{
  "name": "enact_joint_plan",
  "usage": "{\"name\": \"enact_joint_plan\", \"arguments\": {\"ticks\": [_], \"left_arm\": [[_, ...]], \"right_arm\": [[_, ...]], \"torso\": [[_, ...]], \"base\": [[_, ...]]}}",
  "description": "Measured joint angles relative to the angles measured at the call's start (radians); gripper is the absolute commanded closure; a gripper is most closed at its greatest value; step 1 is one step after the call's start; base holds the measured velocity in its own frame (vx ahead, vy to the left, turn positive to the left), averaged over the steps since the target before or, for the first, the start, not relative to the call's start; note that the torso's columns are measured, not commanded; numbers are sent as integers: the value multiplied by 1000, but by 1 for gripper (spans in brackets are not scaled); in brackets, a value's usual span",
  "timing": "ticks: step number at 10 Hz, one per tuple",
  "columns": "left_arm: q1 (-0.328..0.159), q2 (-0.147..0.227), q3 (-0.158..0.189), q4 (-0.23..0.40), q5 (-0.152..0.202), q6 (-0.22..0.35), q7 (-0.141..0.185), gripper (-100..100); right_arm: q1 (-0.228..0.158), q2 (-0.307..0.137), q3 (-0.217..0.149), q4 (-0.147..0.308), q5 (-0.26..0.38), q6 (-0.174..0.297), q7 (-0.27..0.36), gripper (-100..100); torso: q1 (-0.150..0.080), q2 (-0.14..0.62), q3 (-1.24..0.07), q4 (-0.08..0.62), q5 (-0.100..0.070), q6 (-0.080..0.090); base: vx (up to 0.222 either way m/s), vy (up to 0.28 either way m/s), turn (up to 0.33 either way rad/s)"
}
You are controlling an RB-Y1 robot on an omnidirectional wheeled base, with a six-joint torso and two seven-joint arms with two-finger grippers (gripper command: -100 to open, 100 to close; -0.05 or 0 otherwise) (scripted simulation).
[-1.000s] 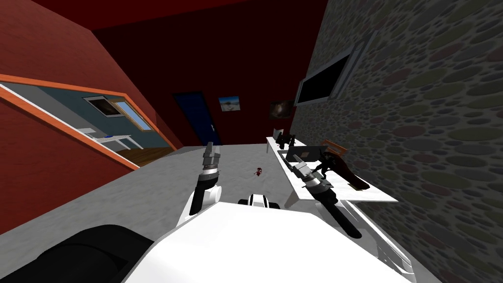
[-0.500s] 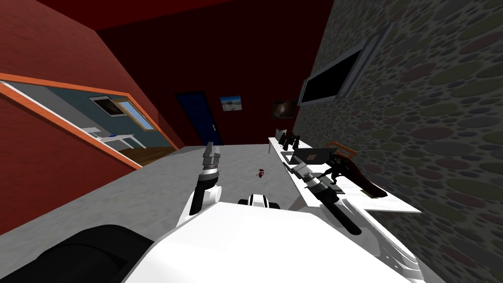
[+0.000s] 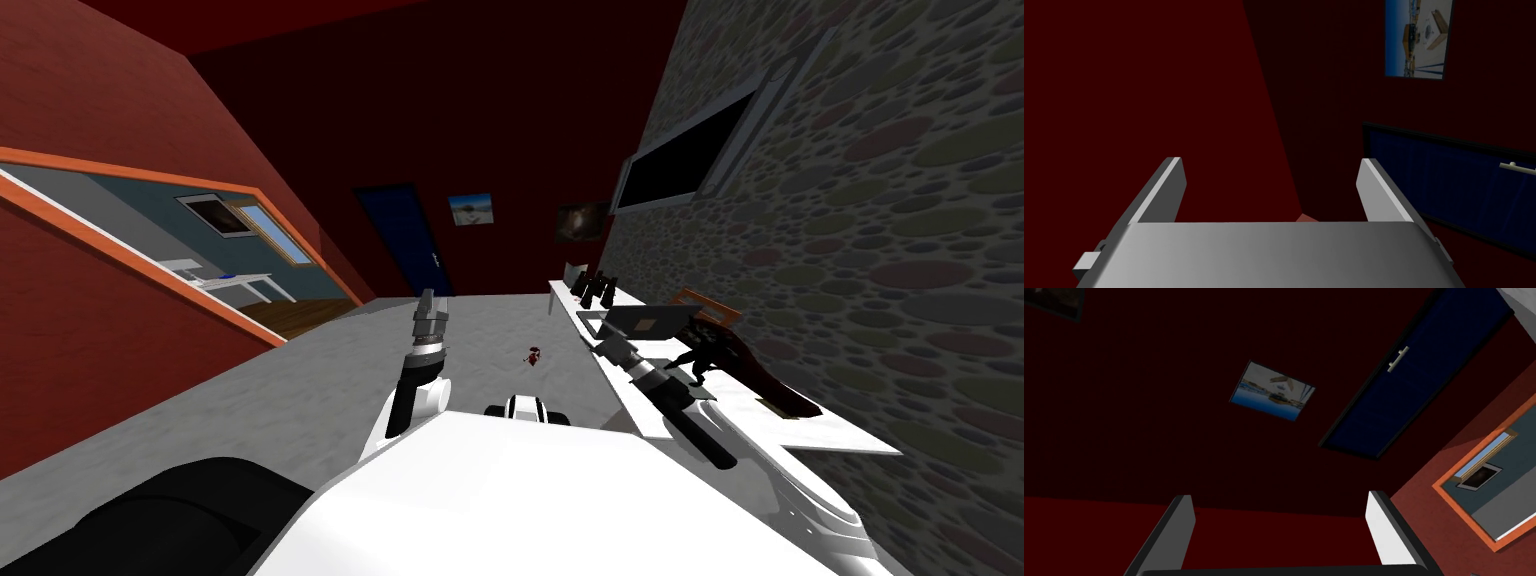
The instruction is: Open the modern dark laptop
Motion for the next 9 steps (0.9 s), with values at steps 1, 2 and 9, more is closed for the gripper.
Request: {"name": "enact_joint_plan", "arguments": {"ticks": [1,2,9], "left_arm": [[0,0,0,0,0,0,0,0],[0,0,0,0,0,0,0,0],[0,0,0,0,0,0,0,0]], "right_arm": [[3,-22,-7,10,31,12,28,-100],[-12,-50,-13,37,60,24,54,-100],[-36,-167,-48,132,229,75,199,-100]], "torso": [[0,-1,-1,0,0,0],[1,-2,-1,-1,0,0],[-1,-1,0,0,0,0]], "base": [[118,42,-29],[83,27,-8],[90,-11,-51]]}}
